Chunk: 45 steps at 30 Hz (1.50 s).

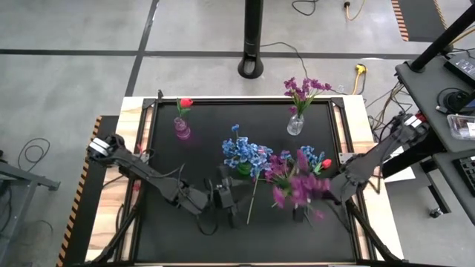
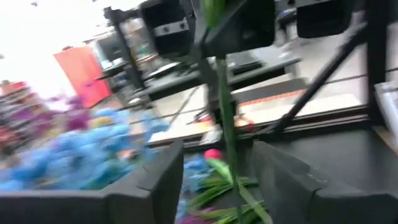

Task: Sort flowers into vase by color
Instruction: Put the left violet flowers into the transparent vase

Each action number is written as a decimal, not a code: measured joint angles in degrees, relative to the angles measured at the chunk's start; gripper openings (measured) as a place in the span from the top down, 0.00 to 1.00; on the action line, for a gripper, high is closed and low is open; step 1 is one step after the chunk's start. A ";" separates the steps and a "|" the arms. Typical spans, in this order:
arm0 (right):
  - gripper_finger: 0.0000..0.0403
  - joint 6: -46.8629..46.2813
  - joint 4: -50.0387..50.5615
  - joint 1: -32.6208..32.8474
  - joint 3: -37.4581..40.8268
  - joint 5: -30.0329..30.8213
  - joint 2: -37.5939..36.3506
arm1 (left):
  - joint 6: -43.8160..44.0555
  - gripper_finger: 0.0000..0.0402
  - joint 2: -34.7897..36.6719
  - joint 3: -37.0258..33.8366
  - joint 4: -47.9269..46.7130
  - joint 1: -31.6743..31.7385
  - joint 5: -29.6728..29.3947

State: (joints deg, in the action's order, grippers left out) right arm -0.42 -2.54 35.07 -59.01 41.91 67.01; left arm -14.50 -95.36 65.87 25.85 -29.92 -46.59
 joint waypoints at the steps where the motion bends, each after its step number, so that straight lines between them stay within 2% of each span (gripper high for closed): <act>1: 0.97 -1.87 5.93 -0.53 -1.61 1.69 -1.03 | -0.19 0.54 0.68 0.00 -0.95 -0.25 -2.35; 6: 0.97 -7.32 23.92 -4.05 -5.73 11.72 -5.85 | -0.60 0.50 3.52 0.00 -7.32 -2.28 -13.41; 11: 0.97 -10.12 26.50 -10.37 -3.55 13.62 -12.90 | 6.75 0.50 6.56 0.02 -17.34 -4.37 -14.05; 17: 0.97 -11.67 26.72 -22.49 1.00 12.23 -19.96 | 15.34 0.50 9.45 0.02 -28.57 -4.63 -3.51; 20: 0.97 -12.04 26.71 -28.90 2.85 8.89 -22.05 | 15.08 0.50 9.32 0.00 -30.03 -4.56 -3.08; 29: 0.97 -13.16 31.21 -41.55 4.35 7.13 -22.07 | 14.62 0.50 9.36 0.00 -30.31 -4.50 -10.35; 32: 0.97 -13.08 31.15 -43.31 5.22 6.96 -21.85 | 14.60 0.50 9.36 0.00 -30.34 -4.50 -11.32; 37: 0.97 -12.89 30.97 -45.33 6.34 4.57 -21.89 | 14.43 0.50 9.36 0.00 -30.56 -4.52 -16.13; 45: 0.97 -11.69 28.66 -47.28 8.00 4.56 -21.98 | 14.41 0.50 9.36 0.00 -31.20 -4.50 -16.50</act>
State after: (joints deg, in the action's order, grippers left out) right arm -12.11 26.12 -12.21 -51.01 46.47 45.04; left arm -0.10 -86.00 65.87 -5.35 -34.41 -63.09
